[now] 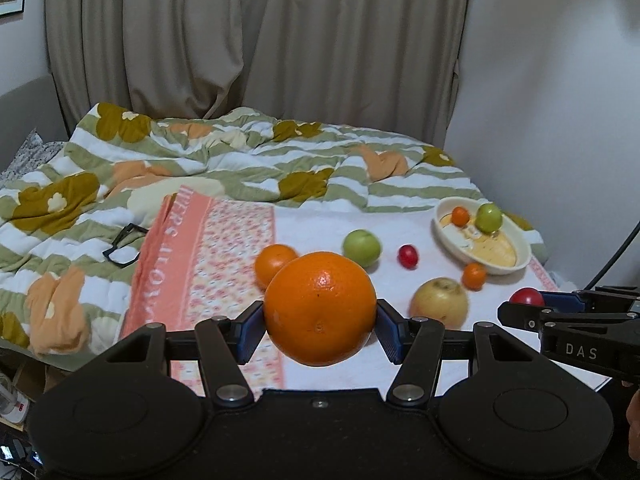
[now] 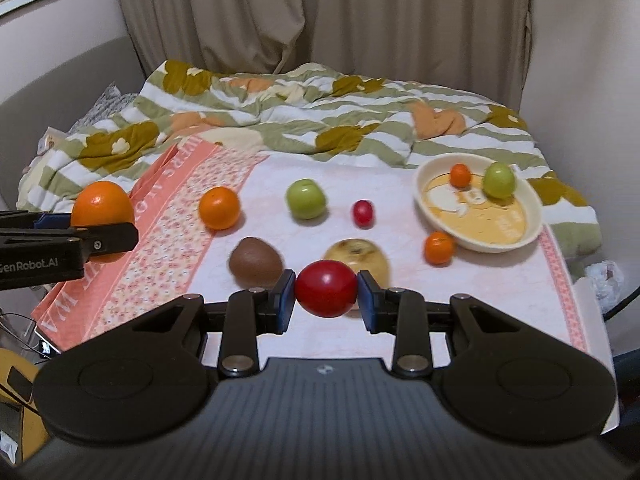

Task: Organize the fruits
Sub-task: 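Carry the orange and red tomato toward the white bowl with both tools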

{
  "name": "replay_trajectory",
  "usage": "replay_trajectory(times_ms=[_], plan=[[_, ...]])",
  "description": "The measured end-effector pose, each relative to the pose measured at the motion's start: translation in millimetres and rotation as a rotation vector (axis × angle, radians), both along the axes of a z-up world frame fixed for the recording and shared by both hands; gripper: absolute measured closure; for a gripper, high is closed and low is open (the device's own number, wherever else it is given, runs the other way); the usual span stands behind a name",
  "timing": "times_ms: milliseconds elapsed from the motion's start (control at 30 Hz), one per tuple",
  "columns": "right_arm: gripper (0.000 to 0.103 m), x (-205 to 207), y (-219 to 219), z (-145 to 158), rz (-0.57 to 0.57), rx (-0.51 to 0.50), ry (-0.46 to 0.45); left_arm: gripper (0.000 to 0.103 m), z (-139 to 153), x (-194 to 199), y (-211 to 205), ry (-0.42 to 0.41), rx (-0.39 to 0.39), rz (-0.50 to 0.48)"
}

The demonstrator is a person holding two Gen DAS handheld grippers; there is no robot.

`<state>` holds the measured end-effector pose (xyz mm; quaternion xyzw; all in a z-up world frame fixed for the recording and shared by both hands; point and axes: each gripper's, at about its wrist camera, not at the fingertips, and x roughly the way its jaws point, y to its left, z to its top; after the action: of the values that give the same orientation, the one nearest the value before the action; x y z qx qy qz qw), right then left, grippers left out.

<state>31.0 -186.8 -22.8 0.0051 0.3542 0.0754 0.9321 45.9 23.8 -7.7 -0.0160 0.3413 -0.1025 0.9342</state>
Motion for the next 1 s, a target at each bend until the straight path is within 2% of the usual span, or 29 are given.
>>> replay_trajectory(times_ms=[433, 733, 1000], plan=[[0.055, 31.7, -131.1, 3.8, 0.058, 0.053, -0.013, 0.041, 10.3, 9.5, -125.3, -0.029, -0.015, 0.069], [0.055, 81.1, -218.8, 4.8, 0.059, 0.037, -0.021, 0.041, 10.8, 47.1, -200.3, -0.026, -0.042, 0.090], [0.055, 130.3, -259.7, -7.2, 0.013, 0.026, 0.004, 0.041, -0.9, 102.5, -247.4, 0.006, -0.031, 0.039]])
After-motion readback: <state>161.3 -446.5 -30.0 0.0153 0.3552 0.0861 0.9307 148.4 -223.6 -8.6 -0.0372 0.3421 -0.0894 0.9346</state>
